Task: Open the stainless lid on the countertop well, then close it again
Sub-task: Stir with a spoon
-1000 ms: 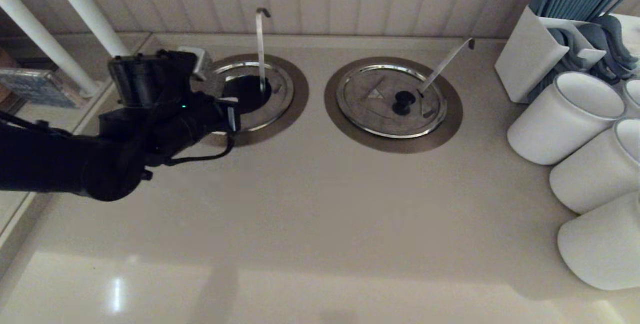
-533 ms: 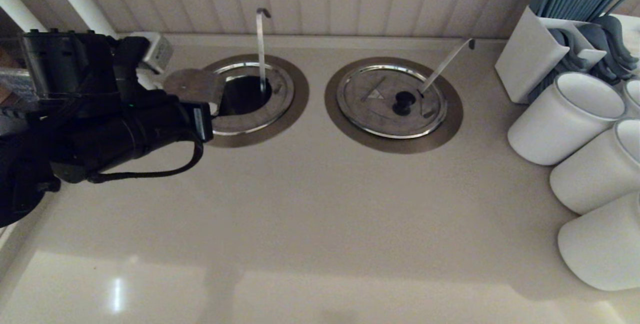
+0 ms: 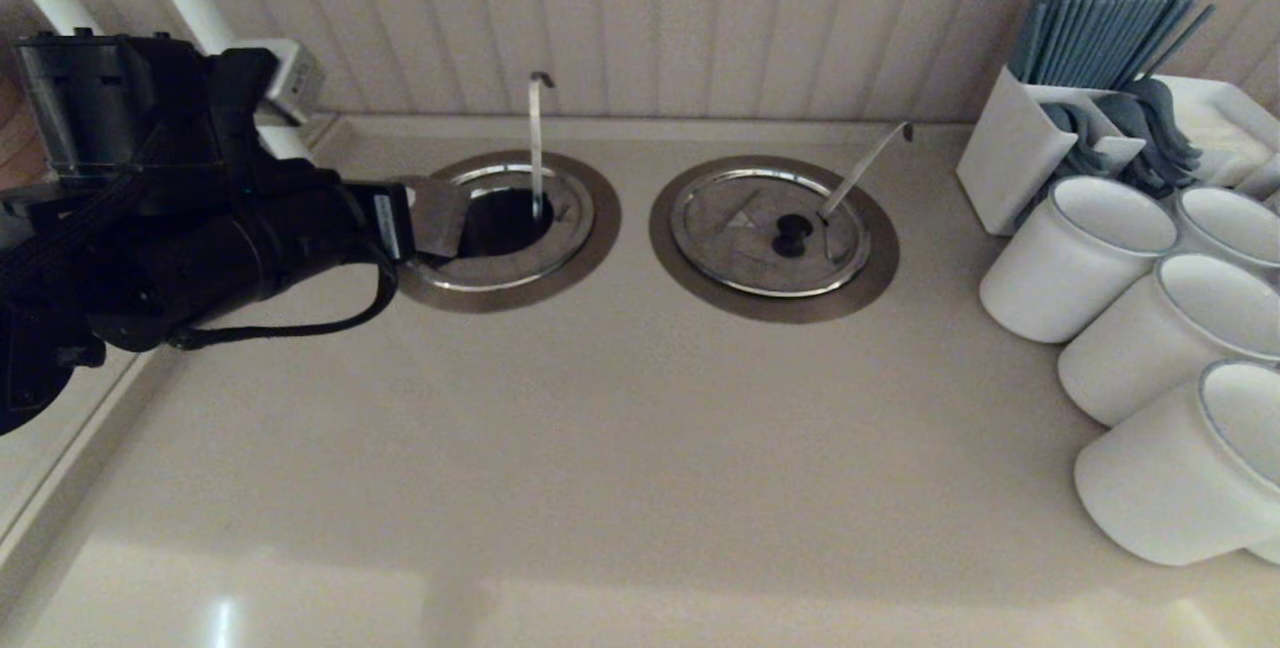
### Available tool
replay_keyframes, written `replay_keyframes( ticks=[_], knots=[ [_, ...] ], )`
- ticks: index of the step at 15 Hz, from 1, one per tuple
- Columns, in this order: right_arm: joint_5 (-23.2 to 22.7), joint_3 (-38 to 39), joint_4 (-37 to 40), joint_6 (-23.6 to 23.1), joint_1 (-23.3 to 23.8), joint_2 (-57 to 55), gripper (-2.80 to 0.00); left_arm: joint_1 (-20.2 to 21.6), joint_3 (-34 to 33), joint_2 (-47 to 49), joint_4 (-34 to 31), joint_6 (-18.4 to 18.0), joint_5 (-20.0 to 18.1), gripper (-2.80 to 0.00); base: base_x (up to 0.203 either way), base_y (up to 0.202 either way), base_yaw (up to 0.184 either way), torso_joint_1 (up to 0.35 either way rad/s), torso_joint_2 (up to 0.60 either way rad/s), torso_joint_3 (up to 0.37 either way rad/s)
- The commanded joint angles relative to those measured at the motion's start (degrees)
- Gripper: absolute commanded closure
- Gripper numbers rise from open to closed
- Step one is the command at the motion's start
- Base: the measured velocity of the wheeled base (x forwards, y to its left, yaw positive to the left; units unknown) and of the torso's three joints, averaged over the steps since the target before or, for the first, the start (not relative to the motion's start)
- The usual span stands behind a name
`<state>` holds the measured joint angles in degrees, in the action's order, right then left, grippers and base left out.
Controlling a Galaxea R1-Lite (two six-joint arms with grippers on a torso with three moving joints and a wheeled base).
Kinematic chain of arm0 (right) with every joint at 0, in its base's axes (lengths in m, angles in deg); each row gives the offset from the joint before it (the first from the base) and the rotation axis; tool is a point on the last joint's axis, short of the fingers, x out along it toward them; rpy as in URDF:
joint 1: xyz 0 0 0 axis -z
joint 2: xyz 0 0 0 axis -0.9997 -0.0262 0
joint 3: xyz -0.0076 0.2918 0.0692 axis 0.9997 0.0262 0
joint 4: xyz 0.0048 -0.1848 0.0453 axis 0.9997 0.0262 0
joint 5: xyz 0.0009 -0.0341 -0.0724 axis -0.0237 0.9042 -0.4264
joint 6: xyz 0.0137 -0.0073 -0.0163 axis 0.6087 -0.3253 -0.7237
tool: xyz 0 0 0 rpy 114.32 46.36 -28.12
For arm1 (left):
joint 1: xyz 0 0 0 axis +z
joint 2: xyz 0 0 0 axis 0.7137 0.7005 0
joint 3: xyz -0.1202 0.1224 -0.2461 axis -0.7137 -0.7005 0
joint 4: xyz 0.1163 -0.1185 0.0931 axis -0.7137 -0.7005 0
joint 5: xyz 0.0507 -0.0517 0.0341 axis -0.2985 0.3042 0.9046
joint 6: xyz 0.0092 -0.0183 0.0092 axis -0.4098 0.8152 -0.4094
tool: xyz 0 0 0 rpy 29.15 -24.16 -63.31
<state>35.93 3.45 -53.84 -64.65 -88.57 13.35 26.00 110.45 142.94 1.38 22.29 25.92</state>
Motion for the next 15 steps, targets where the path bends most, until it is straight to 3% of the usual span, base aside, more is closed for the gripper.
replay_keyframes(
  ticks=[1, 7, 15],
  knots=[
    [0.0, 0.0, 0.0, 0.0, 0.0, 0.0, 0.0, 0.0, 0.0, 1.2, 0.2, 0.0, 0.1, 0.0, 0.0, 0.0, 0.0, 0.006, 0.0, 0.193],
    [0.0, 0.0, 0.0, 0.0, 0.0, 0.0, 0.0, 0.0, -0.3, 1.3, 1.4, 0.0, -0.5, 0.0, 0.0, 0.0, 0.0, -0.003, 0.0, 0.184],
    [0.0, 0.0, 0.0, 0.0, 0.0, 0.0, 0.0, 0.2, 1.7, 5.2, 1.4, -0.2, -0.3, 0.0, 0.01, 0.0, 0.0, 0.001, 0.0, 0.011]
  ],
)
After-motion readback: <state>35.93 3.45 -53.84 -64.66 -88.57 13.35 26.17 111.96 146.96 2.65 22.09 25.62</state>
